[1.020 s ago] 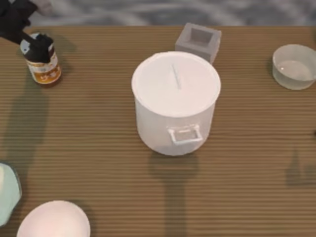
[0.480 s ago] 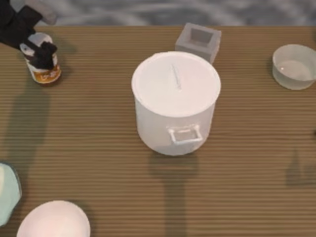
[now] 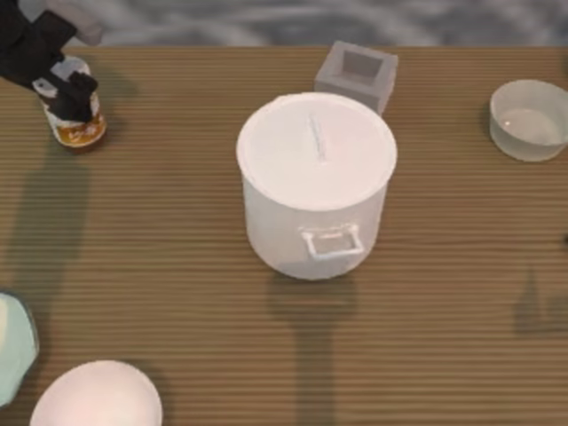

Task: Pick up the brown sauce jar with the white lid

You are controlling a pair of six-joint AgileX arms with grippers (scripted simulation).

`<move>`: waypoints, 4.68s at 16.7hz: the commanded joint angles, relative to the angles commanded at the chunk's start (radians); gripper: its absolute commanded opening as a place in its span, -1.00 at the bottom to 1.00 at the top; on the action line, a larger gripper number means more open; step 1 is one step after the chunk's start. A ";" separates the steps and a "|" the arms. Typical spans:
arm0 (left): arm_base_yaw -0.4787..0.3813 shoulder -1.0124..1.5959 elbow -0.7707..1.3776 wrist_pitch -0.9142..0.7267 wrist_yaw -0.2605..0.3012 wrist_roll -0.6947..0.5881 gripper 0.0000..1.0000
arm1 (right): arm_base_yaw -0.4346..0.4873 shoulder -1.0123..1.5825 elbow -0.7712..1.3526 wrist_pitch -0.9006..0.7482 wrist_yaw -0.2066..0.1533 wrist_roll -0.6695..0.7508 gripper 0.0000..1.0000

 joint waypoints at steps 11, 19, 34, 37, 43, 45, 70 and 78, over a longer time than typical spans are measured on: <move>0.000 0.000 0.000 0.000 0.000 0.000 -1.00 | 0.000 0.000 0.000 0.000 0.000 0.000 1.00; 0.015 -0.214 -0.233 0.024 -0.001 0.008 -1.00 | 0.000 0.000 0.000 0.000 0.000 0.000 1.00; 0.032 -0.593 -0.661 0.067 -0.009 0.005 -1.00 | 0.000 0.000 0.000 0.000 0.000 0.000 1.00; -0.010 -0.613 -0.710 0.105 -0.040 -0.093 -1.00 | 0.000 0.000 0.000 0.000 0.000 0.000 1.00; -0.169 -0.690 -0.920 0.242 -0.158 -0.527 -1.00 | 0.000 0.000 0.000 0.000 0.000 0.000 1.00; -0.228 -0.722 -1.003 0.296 -0.203 -0.695 -1.00 | 0.000 0.000 0.000 0.000 0.000 0.000 1.00; -0.367 -0.726 -1.272 0.619 -0.320 -1.056 -0.70 | 0.000 0.000 0.000 0.000 0.000 0.000 1.00; -0.367 -0.726 -1.272 0.619 -0.320 -1.056 0.51 | 0.000 0.000 0.000 0.000 0.000 0.000 1.00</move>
